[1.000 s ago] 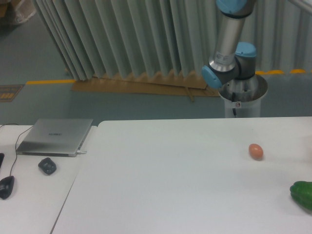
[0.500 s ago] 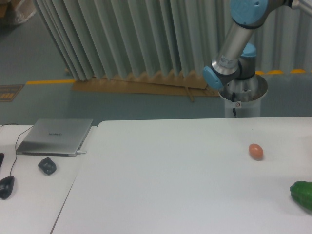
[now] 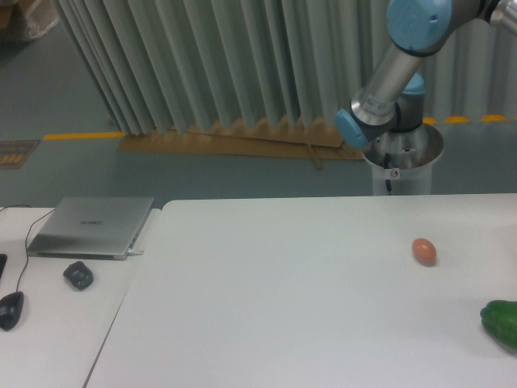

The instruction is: Place the red pepper on the table

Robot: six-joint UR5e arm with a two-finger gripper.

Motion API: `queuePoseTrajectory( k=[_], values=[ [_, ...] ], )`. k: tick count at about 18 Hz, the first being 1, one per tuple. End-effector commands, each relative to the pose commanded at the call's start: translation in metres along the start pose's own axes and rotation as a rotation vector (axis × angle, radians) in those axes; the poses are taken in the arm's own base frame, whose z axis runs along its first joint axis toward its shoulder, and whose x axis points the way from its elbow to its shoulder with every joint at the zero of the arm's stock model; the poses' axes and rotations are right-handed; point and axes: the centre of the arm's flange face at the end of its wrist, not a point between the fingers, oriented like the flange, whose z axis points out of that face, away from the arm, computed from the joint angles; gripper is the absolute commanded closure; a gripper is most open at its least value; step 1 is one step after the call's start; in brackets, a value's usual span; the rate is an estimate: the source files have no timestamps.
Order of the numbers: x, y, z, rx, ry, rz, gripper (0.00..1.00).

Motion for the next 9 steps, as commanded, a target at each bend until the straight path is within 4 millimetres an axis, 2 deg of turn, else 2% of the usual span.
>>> queuePoseTrajectory(
  k=[4,5,6,7,9],
  values=[
    [0.0052,-0.0108,0.0103,0.013,0.022,-0.014,0.0],
    [0.0046,-0.0103,0.0092,0.011,0.021,-0.024,0.08],
    [0.0037,-0.0092,0.0064,0.006,0.018,-0.03,0.36],
    [0.0055,-0.0101,0.007,0.008,0.022,-0.031,0.55],
    [0.0048,-0.0095,0.0044,0.007,0.021,-0.033,0.56]
  ],
)
